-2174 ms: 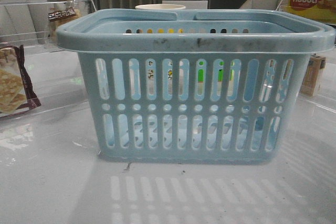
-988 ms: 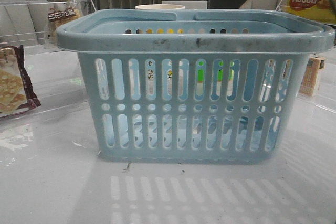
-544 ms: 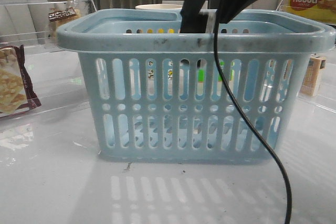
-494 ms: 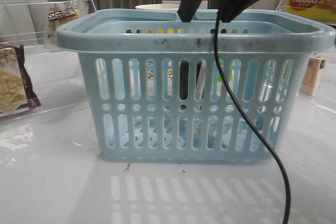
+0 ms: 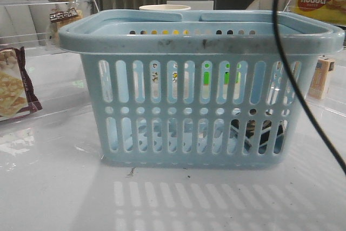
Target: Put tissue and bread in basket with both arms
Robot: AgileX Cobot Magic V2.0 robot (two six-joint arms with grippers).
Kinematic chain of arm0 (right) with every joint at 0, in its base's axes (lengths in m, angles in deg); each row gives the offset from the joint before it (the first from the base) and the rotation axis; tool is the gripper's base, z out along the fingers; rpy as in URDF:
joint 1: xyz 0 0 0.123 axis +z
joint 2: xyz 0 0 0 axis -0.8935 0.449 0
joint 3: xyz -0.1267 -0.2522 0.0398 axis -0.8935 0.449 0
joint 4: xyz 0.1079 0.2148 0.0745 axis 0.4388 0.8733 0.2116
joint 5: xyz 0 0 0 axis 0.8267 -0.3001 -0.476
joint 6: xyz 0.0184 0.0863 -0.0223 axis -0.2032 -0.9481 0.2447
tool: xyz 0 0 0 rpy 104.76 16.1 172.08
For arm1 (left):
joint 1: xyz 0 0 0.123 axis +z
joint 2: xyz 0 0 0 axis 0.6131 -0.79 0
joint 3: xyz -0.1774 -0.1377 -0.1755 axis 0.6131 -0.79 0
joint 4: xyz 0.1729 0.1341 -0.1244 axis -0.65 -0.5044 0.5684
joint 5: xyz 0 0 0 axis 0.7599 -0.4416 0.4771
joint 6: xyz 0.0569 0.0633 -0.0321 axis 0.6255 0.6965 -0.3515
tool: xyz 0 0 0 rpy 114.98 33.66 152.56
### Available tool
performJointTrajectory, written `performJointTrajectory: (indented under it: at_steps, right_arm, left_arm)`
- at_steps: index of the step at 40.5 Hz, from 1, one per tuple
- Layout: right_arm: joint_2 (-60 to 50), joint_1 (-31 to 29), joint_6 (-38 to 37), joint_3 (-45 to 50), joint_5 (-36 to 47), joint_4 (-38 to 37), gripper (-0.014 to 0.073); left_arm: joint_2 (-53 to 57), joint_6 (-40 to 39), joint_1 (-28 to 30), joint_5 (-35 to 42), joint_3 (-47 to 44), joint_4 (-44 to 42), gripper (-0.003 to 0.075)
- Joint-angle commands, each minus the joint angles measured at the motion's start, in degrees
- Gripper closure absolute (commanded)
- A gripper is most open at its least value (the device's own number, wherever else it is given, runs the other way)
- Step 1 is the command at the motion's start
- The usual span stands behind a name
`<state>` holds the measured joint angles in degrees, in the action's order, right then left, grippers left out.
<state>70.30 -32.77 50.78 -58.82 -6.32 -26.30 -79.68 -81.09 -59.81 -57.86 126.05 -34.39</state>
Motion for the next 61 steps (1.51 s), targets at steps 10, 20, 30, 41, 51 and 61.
performJointTrajectory:
  at_steps: [10, 20, 30, 41, 51, 61]
  right_arm:
    - [-19.31, -0.65, -1.94, 12.01, 1.56, -2.85, 0.0095]
    - [-27.94, -3.18, -3.71, 19.28, -0.99, -3.99, 0.0095]
    - [-28.89, -3.18, -3.71, 20.44, -1.56, -3.99, 0.0095]
    - [-28.89, -3.18, -3.71, 20.44, -1.56, -3.99, 0.0095]
    - [-28.89, -3.18, -3.71, 20.44, -1.56, -3.99, 0.0095]
    - [-28.89, -3.18, -3.71, 20.44, -1.56, -3.99, 0.0095]
  left_arm:
    - [-0.40, -0.02, -0.36, 4.20, 1.74, 0.44, 0.0594]
    - [-0.40, -0.02, -0.36, 4.45, 1.74, 0.44, 0.0594]
    - [-0.40, -0.02, -0.36, 7.38, 1.74, 0.44, 0.0594]
    - [-0.52, -0.02, -0.36, 14.33, 1.74, 0.44, 0.0594]
    - [-4.02, -0.02, -0.36, 23.13, 1.86, 0.33, 0.0551]
    - [-19.36, -0.02, 4.42, 22.89, 9.57, -1.06, 0.0162]
